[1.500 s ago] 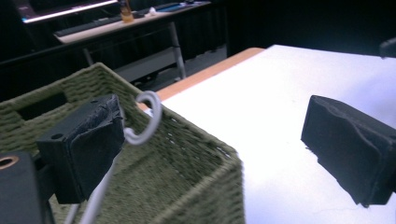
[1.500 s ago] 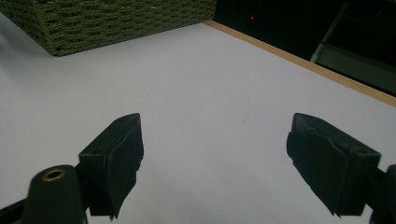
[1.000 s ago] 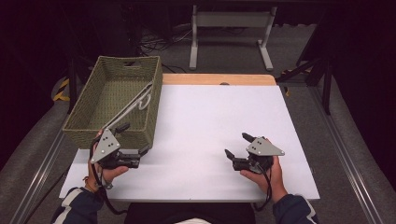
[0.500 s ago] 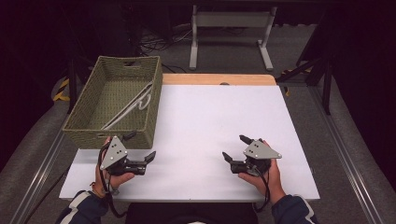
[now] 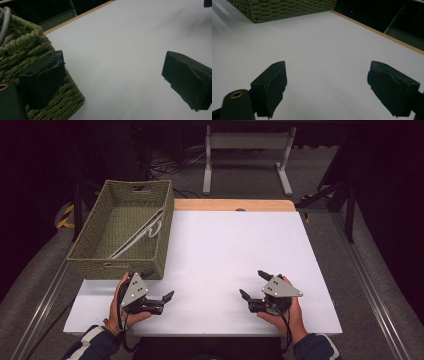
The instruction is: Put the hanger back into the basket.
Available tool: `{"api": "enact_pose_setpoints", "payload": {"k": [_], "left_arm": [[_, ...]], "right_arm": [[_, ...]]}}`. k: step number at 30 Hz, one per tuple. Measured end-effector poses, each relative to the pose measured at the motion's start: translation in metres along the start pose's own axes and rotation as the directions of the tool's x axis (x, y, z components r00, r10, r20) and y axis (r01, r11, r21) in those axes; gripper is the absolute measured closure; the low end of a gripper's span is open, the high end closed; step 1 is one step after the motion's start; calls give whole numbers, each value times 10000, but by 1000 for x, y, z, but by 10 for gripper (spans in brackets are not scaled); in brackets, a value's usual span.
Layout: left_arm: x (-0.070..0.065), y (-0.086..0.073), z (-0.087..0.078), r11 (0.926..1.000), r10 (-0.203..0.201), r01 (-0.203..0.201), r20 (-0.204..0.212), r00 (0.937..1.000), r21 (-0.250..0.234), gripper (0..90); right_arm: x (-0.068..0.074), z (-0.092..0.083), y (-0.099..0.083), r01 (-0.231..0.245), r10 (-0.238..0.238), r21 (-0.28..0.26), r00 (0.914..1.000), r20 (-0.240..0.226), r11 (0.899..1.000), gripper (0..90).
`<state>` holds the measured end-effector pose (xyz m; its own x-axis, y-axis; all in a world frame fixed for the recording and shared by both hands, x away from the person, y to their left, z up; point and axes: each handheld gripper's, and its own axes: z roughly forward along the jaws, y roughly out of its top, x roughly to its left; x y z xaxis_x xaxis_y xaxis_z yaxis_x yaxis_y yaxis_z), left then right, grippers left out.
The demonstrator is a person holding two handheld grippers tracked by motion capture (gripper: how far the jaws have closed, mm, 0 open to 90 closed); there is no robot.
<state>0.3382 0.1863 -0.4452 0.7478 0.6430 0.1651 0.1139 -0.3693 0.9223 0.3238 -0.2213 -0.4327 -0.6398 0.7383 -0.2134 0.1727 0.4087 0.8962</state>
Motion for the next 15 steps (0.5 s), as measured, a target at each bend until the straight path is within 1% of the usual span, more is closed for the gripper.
{"api": "enact_pose_setpoints", "payload": {"k": [2, 6, 7, 12, 15], "left_arm": [[1, -2, 1, 9999, -154, 154, 85, 9998, 11, 55], [0, -2, 2, 9998, -194, 194, 75, 9998, -28, 56], [0, -2, 2, 9997, -242, 243, 91, 9997, -33, 56], [-3, -1, 3, 9999, -127, 127, 186, 9997, -13, 57], [-4, -1, 3, 10000, -98, 98, 218, 9997, 10, 56]], "right_arm": [[0, -1, -1, -49, 49, -30, 10000, -20, 10000, 154], [0, -3, -1, -121, 122, -111, 9999, 58, 9999, 139], [0, -3, -1, -57, 58, -111, 9999, 86, 9999, 138], [3, -3, -1, 42, -40, -116, 9999, 106, 9999, 139], [4, -4, 0, 122, -117, -231, 9997, 230, 9997, 139]]}}
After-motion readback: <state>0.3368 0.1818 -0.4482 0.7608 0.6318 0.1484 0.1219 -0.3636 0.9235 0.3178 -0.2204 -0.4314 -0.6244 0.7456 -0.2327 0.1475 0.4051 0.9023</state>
